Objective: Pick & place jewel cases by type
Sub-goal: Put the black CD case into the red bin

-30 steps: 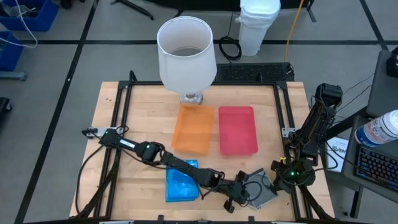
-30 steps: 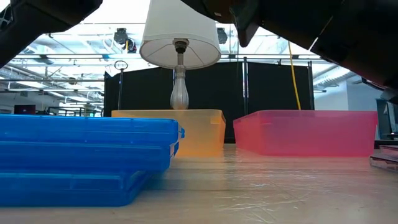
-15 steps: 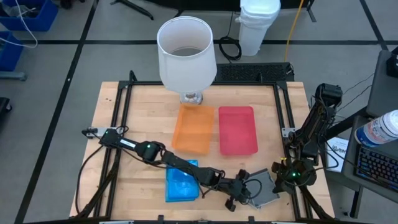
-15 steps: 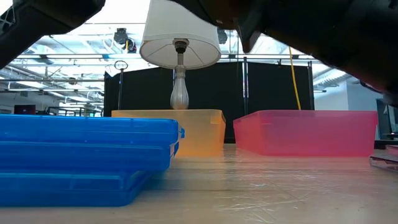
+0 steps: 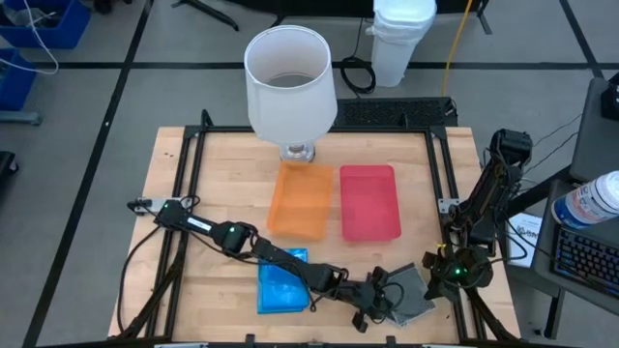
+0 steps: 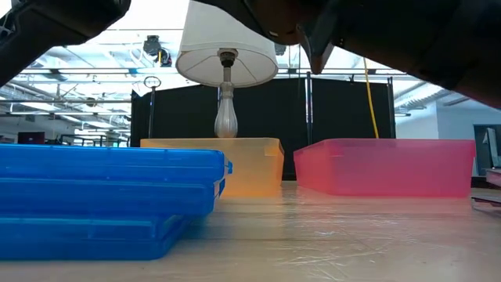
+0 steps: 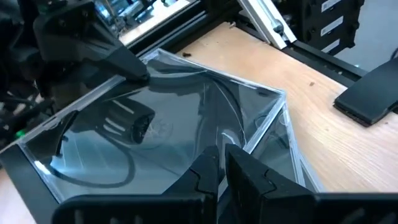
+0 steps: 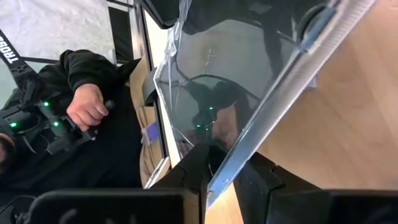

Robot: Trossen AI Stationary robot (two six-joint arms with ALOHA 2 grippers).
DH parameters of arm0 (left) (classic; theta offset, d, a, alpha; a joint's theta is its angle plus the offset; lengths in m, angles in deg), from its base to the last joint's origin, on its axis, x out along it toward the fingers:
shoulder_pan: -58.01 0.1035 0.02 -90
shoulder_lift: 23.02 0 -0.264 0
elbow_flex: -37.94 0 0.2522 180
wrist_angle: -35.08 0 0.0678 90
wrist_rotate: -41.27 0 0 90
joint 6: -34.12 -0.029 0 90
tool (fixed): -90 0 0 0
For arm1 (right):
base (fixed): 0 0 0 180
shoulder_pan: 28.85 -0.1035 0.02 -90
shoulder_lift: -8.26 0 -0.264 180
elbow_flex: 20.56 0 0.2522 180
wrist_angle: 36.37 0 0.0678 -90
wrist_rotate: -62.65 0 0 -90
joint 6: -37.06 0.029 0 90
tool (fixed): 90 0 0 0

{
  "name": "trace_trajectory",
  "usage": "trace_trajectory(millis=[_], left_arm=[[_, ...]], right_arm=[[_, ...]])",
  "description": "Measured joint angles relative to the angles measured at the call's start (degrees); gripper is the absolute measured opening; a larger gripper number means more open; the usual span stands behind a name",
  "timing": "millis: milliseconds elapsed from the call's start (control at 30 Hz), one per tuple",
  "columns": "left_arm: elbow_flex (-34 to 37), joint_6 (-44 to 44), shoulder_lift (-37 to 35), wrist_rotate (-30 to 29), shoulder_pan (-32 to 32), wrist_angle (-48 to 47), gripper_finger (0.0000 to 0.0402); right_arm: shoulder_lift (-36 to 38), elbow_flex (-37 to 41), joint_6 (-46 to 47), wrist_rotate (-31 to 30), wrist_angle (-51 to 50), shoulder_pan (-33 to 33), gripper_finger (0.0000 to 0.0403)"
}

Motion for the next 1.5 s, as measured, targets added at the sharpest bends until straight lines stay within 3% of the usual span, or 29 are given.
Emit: trace_trajectory(millis=[400, 633, 867, 1200, 1500], left_arm=[[-1.3, -5.6, -4.1, -9.5, -3.5, -3.4, 0.0035], [-1.4, -4.8, -7.5, -11.6, -5.3, -6.8, 0.0035], [-1.4, -2.8, -8.5, -12.0, -6.4, -9.1, 0.0035], [-1.4, 3.4, -8.5, -7.7, -6.7, -11.3, 0.0035], [-1.4, 9.9, -8.5, -7.4, -7.2, -23.7, 0.0035]], right_arm=[[3.4, 0.0, -3.8, 0.2, 1.2, 0.0, 0.0046], [4.7, 0.0, -5.8, -0.5, 1.0, 0.0, 0.0046], [5.1, 0.0, -8.2, -1.3, 3.1, 0.0, 0.0043], [7.1, 0.0, -13.0, -1.4, 6.2, 0.6, 0.0026], [11.5, 0.0, -19.9, -1.2, 6.1, 4.5, 0.0025]])
